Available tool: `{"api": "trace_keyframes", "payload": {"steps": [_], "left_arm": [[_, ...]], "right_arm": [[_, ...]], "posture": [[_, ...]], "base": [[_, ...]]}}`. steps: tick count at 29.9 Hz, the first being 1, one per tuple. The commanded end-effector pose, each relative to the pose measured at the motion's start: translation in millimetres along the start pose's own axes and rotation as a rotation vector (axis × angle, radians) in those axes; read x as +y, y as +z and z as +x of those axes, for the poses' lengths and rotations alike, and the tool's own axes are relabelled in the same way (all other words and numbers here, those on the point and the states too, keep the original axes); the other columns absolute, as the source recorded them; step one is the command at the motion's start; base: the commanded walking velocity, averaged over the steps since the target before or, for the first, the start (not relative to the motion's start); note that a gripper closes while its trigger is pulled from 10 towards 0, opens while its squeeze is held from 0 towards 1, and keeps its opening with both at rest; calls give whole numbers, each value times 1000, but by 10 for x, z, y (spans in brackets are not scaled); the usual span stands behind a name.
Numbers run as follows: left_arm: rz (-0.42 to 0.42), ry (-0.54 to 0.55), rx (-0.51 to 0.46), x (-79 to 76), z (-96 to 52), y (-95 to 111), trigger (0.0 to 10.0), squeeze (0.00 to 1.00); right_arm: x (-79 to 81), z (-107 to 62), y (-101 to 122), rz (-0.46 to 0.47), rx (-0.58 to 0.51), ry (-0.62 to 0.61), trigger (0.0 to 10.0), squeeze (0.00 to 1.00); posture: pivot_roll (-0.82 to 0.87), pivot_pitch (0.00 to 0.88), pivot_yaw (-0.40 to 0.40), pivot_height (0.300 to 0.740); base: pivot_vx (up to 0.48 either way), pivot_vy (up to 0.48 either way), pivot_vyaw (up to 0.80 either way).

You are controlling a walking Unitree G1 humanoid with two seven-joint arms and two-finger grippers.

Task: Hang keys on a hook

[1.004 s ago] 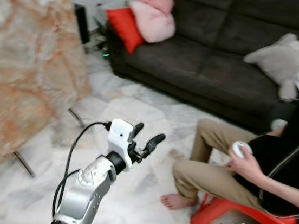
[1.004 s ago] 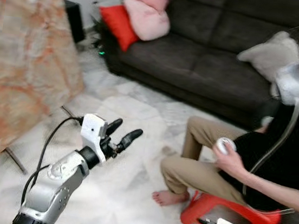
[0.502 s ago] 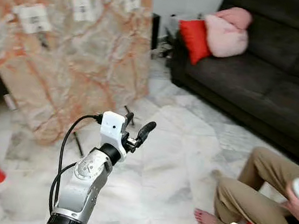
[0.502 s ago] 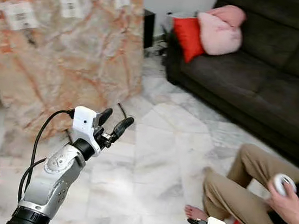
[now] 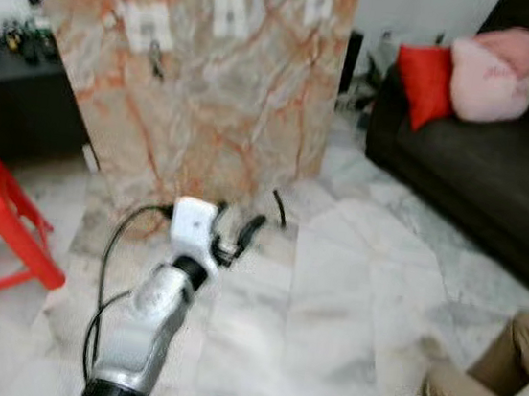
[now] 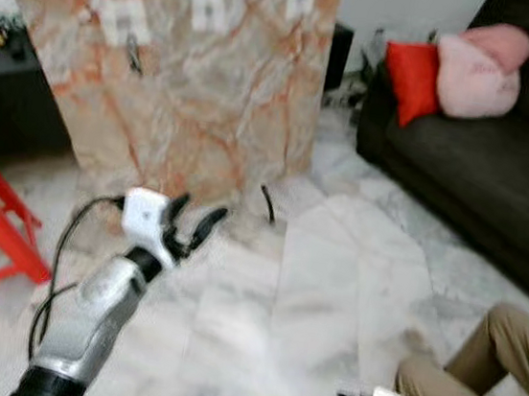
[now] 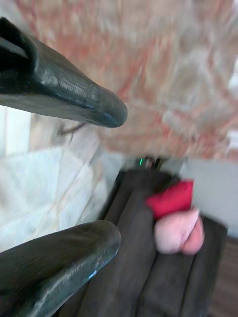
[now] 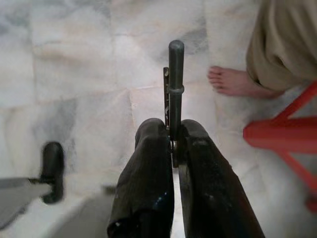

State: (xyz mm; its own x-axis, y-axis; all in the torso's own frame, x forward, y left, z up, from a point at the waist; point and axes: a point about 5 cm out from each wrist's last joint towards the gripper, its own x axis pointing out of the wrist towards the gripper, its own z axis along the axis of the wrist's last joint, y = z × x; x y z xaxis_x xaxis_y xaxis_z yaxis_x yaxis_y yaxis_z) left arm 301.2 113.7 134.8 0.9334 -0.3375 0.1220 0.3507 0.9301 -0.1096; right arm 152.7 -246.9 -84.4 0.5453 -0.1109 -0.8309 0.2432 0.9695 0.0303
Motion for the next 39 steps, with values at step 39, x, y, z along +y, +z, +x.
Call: {"api": "trace_keyframes", "payload": {"steps": [39], "left_arm": [[98, 231, -296, 26, 124, 438, 10000, 0]], "right_arm": [[-152, -36, -24, -7, 8, -32, 10000, 0]], "posture": [[34, 0, -136, 740]], "base": [[0, -57, 634]]}}
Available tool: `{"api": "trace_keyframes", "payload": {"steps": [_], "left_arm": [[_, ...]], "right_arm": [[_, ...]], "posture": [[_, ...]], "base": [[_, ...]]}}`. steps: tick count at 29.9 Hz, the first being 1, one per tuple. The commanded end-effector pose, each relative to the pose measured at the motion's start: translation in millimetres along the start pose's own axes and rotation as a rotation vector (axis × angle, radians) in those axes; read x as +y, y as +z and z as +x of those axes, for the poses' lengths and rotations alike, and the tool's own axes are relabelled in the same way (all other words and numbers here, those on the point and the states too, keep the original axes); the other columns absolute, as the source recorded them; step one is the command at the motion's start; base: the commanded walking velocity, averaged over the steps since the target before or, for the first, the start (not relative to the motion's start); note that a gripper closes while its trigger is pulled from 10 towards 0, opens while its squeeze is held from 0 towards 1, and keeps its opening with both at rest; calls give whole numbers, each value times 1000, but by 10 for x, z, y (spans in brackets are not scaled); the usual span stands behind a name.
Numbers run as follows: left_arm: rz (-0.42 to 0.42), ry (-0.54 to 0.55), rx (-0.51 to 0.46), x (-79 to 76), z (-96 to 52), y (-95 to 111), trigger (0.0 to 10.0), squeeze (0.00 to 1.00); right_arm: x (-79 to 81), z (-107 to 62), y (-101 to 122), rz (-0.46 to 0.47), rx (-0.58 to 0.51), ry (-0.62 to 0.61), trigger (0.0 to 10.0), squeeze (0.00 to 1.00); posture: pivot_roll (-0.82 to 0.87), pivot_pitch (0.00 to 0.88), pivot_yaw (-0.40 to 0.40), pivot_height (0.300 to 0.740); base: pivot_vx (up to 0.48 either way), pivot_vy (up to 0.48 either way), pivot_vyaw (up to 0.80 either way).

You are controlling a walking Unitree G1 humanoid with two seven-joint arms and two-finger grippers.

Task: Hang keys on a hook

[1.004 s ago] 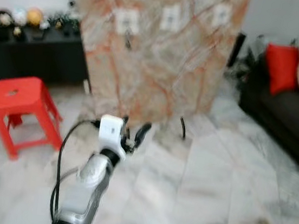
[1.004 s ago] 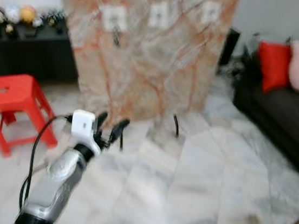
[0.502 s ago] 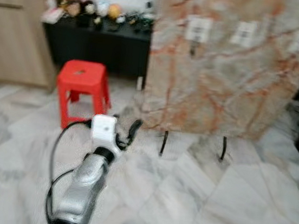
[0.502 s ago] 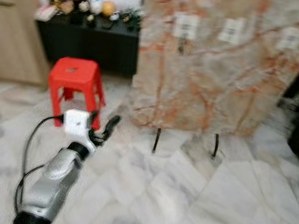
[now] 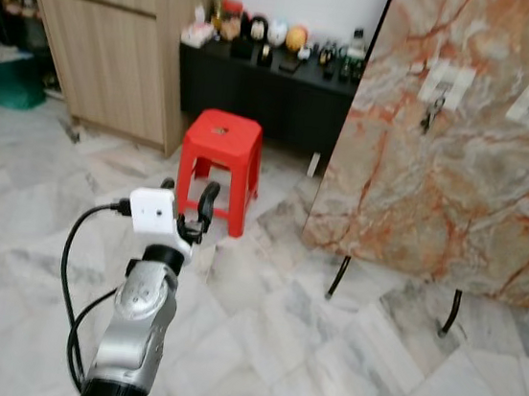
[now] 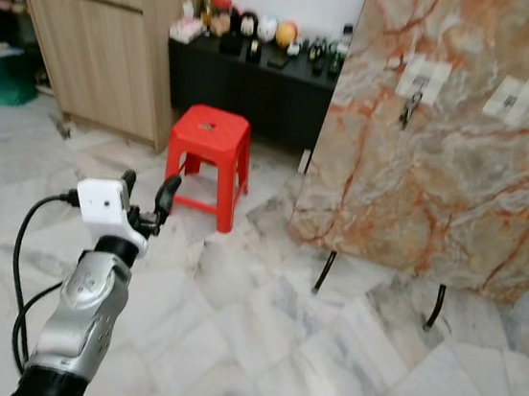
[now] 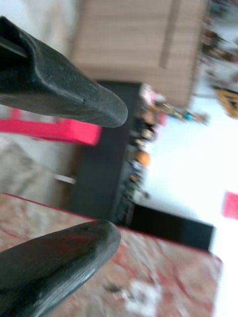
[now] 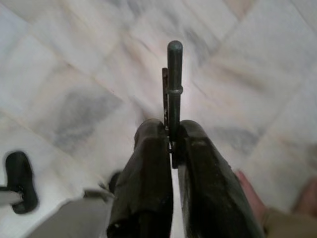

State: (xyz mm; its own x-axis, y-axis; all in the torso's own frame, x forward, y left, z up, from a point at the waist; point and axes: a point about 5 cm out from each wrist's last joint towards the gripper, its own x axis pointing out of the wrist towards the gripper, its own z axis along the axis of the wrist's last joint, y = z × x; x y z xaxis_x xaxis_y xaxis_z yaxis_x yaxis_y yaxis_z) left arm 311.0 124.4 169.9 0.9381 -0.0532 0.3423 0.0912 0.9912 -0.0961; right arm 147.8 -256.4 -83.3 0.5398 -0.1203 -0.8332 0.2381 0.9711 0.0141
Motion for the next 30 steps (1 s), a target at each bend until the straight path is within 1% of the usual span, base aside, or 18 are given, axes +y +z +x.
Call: {"api": "trace_keyframes", "payload": {"steps": [1, 3, 5, 7, 11, 12, 14, 15, 16, 18, 20, 22, 23, 24, 25, 26, 28, 30], "left_arm": [[27, -35, -44, -79, 34, 80, 10000, 0], [62, -50, -25, -79, 27, 34, 10000, 0], [112, -81, 70, -41, -33, -160, 10000, 0], [118, -85, 105, -17, -56, -225, 10000, 0], [205, -26, 243, 280, -252, -522, 10000, 0], [217, 14, 303, 440, -355, -641, 10000, 0], [225, 49, 350, 574, -446, -729, 10000, 0], [229, 81, 391, 676, -524, -797, 10000, 0], [252, 130, 484, 875, -704, -938, 10000, 0], [256, 147, 524, 950, -784, -992, 10000, 0], [262, 192, 657, 1125, -1042, -1167, 10000, 0], [265, 205, 791, 1213, -1330, -1326, 10000, 0], [260, 208, 903, 1242, -1602, -1448, 10000, 0], [260, 208, 903, 1242, -1602, -1448, 10000, 0], [238, 224, 988, 1241, -1855, -1534, 10000, 0], [238, 224, 988, 1241, -1855, -1534, 10000, 0], [216, 253, 1052, 1201, -2083, -1602, 10000, 0], [206, 264, 1060, 1179, -2124, -1619, 10000, 0]], "right_arm": [[-47, -10, -10, 10, 0, -26, 10000, 0], [-43, -10, -11, 13, -7, -33, 10000, 0], [-56, -11, 4, 22, -24, -58, 10000, 0], [-63, -11, 19, 30, -34, -66, 10000, 0], [-44, 16, 199, 101, -106, -88, 10000, 0], [-7, 32, 257, 99, -116, -90, 10000, 0], [13, 39, 282, 96, -121, -91, 10000, 0], [58, 52, 318, 94, -126, -87, 10000, 0], [149, 75, 394, 90, -142, -79, 10000, 0], [176, 82, 420, 91, -148, -77, 10000, 0], [199, 85, 501, 115, -186, -75, 10000, 0], [196, 80, 634, 114, -247, -75, 10000, 0], [187, 64, 816, 97, -327, -82, 10000, 0], [187, 64, 816, 97, -327, -82, 10000, 0], [187, 29, 1069, 88, -436, -85, 10000, 0], [187, 29, 1069, 88, -436, -85, 10000, 0], [230, -48, 1424, 79, -590, -58, 10000, 0], [262, -74, 1525, 68, -631, -47, 10000, 0]], "posture": [[33, 0, -131, 740], [30, 0, -122, 740], [37, 0, -114, 740], [39, 0, -111, 740], [19, 0, -85, 740], [20, 0, -82, 740], [27, 0, -82, 740], [28, 0, -80, 740], [28, 0, -78, 740], [32, 0, -77, 740], [38, 0, -74, 740], [37, 0, -67, 740], [32, 0, -64, 740], [32, 0, -64, 740], [28, 0, -61, 740], [28, 0, -61, 740], [20, 0, -57, 740], [19, 0, -59, 740]], "base": [[0, 0, 0], [0, 0, 0], [0, 0, 0], [0, 0, 0], [0, 0, 0], [0, 0, 0], [0, 0, 0], [0, 0, 0], [0, 0, 0], [0, 0, 0], [0, 0, 0], [0, 0, 0], [0, 0, 0], [0, 0, 0], [0, 0, 0], [0, 0, 0], [0, 0, 0], [0, 0, 0]]}}
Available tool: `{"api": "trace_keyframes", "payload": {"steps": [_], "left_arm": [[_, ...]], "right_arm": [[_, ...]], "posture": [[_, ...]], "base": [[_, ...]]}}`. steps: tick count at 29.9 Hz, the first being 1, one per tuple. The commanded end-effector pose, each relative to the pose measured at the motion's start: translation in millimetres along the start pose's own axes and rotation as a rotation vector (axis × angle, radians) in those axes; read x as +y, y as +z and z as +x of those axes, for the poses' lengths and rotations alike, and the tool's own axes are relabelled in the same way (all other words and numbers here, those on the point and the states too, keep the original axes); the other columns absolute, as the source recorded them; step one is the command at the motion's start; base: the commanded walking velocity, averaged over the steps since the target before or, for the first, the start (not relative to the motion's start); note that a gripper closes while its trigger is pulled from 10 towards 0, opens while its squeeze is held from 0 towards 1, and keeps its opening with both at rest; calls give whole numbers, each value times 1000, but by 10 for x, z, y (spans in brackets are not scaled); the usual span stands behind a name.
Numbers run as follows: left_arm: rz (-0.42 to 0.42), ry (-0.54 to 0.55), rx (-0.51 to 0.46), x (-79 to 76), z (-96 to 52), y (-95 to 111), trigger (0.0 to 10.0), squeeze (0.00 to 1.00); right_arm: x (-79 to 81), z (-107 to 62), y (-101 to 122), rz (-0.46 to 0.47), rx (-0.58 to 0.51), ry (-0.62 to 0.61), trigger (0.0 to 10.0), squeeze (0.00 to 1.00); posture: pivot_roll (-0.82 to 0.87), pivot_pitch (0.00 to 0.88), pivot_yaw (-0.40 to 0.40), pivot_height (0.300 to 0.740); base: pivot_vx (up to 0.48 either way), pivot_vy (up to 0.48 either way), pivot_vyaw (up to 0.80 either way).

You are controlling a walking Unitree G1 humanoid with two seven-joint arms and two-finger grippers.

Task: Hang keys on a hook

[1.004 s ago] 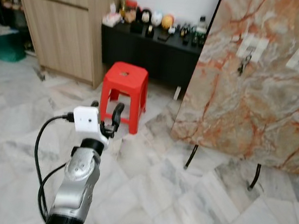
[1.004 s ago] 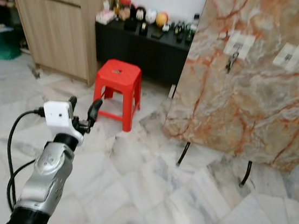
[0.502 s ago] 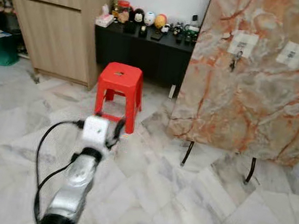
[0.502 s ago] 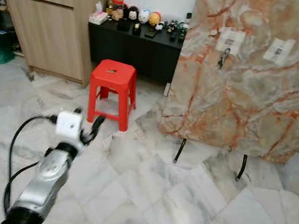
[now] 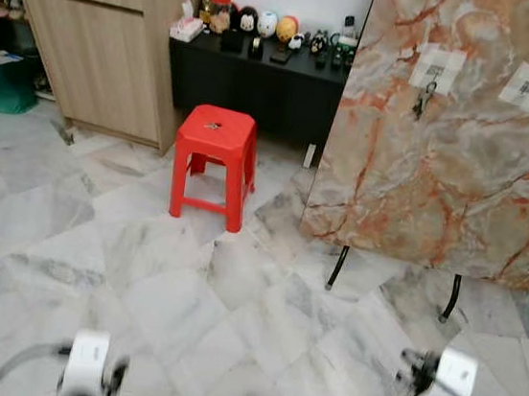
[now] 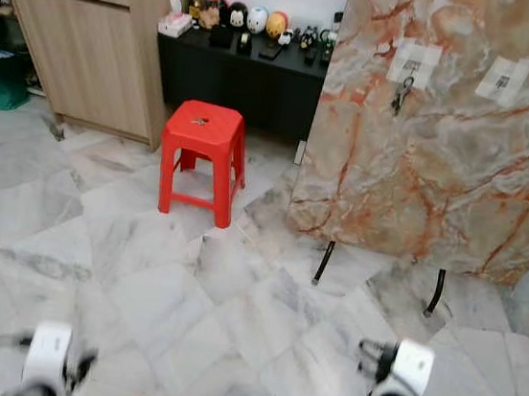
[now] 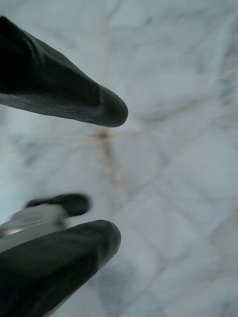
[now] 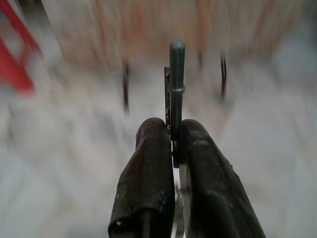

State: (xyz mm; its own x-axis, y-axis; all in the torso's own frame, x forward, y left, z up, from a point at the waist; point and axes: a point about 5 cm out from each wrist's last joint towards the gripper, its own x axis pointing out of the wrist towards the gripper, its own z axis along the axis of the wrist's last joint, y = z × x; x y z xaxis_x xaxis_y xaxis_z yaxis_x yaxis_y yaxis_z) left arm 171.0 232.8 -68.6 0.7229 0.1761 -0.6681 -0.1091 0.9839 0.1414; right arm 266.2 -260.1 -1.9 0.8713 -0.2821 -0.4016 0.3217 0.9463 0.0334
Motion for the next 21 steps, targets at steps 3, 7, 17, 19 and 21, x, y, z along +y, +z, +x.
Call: {"api": "trace_keyframes", "payload": {"steps": [3, 7, 17, 19, 21], "left_arm": [[-79, 25, -15, -37, 13, 8, 10000, 0], [-108, 47, 18, -27, 8, -58, 10000, 0], [-118, 51, 105, 47, -18, -198, 10000, 0], [-115, 46, 106, 46, -17, -198, 10000, 0], [-113, 43, 108, 42, -15, -197, 10000, 0]], "right_arm": [[119, 89, 378, -18, -177, 21, 10000, 0], [197, 113, 552, -16, -263, 12, 10000, 0], [530, 101, 973, 26, -443, 126, 10000, 0], [529, 118, 990, 35, -428, 101, 10000, 0], [540, 109, 1012, 69, -448, 83, 10000, 0]], "posture": [[27, 0, -65, 740], [16, 0, -65, 740], [-33, 0, -41, 740], [-35, 0, -41, 740], [-33, 0, -42, 740]], "base": [[0, 0, 0], [0, 0, 0], [0, 0, 0], [0, 0, 0], [0, 0, 0]]}}
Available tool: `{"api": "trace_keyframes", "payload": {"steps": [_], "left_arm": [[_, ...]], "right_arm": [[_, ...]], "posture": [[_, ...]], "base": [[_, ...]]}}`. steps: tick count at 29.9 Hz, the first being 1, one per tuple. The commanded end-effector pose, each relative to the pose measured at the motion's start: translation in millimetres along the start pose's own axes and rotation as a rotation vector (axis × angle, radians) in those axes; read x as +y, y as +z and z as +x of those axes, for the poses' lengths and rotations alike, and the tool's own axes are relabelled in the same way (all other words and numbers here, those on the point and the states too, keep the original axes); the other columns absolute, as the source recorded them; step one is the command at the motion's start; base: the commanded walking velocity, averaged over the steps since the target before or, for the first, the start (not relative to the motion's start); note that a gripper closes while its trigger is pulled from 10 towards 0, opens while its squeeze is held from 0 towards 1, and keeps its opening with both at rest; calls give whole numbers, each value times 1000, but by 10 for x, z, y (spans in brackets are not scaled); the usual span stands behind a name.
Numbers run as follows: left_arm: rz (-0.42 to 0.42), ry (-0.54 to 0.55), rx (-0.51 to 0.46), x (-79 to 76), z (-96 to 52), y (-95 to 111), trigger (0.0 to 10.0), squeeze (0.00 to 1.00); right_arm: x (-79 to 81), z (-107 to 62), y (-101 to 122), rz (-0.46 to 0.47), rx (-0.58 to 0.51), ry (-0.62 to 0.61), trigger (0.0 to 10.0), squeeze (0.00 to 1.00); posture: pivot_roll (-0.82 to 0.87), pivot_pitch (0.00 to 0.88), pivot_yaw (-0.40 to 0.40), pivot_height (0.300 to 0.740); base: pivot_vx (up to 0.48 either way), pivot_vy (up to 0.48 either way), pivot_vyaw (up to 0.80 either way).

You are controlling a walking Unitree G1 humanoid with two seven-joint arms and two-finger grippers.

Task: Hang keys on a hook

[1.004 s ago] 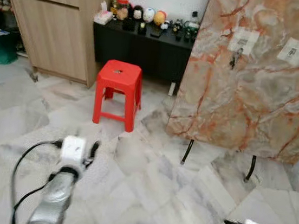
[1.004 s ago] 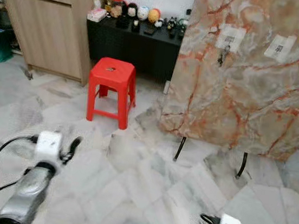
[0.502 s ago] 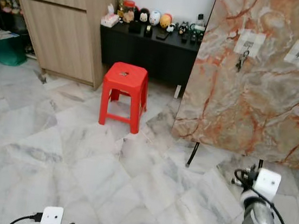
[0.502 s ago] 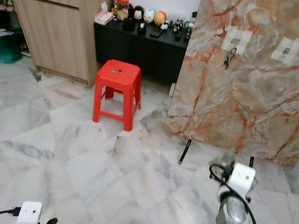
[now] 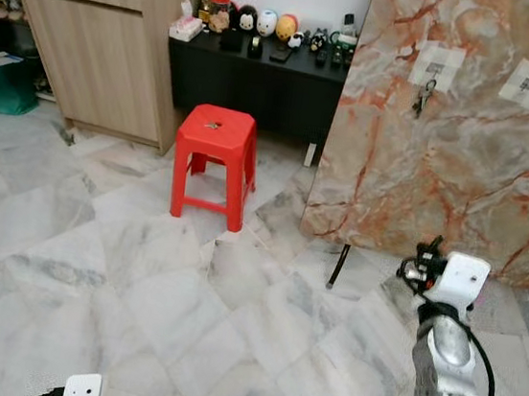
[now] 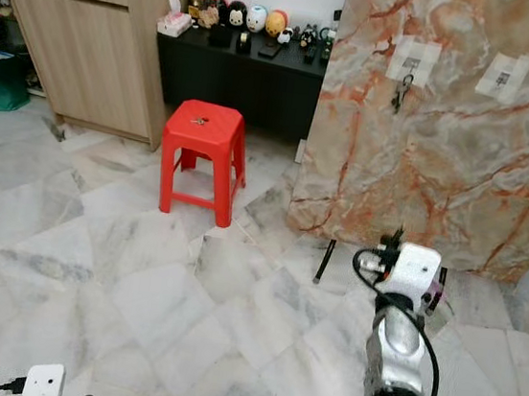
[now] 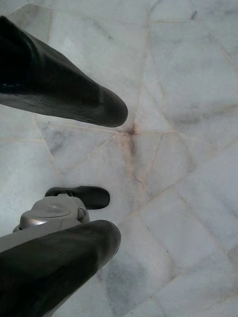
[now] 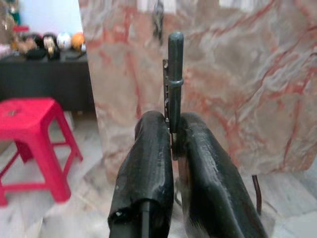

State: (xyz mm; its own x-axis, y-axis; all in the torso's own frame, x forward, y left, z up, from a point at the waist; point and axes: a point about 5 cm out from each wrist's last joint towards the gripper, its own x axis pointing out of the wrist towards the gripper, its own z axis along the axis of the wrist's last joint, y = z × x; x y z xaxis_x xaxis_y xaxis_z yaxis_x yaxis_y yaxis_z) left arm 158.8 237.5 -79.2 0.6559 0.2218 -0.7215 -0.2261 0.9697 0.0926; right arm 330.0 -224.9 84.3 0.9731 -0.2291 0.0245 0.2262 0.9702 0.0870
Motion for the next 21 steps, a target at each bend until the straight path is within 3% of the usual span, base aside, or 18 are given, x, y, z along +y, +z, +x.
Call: {"api": "trace_keyframes", "payload": {"steps": [1, 6, 9, 15, 21], "left_arm": [[9, -5, 27, -3, -1, -34, 10000, 0], [18, -14, 36, -11, 8, -26, 10000, 0], [29, -21, 53, -19, 4, -50, 10000, 0], [34, -3, 96, 129, -37, -149, 10000, 0], [14, 22, 157, 292, -129, -337, 10000, 0]], "right_arm": [[-5, 9, 49, 17, -32, -35, 10000, 0], [67, -24, -46, -17, 29, -103, 10000, 0], [188, -37, -32, -28, 14, -69, 10000, 0], [269, -5, 43, 3, -12, -56, 10000, 0], [331, 5, 66, -38, -15, -17, 10000, 0]], "posture": [[-33, 0, -43, 740], [-52, 0, -27, 740], [-53, 0, -24, 740], [-51, 0, -27, 740], [-45, 0, -36, 740]], "base": [[0, 0, 0], [55, 0, 0], [274, 0, 0], [286, 0, 0], [337, 0, 0]]}}
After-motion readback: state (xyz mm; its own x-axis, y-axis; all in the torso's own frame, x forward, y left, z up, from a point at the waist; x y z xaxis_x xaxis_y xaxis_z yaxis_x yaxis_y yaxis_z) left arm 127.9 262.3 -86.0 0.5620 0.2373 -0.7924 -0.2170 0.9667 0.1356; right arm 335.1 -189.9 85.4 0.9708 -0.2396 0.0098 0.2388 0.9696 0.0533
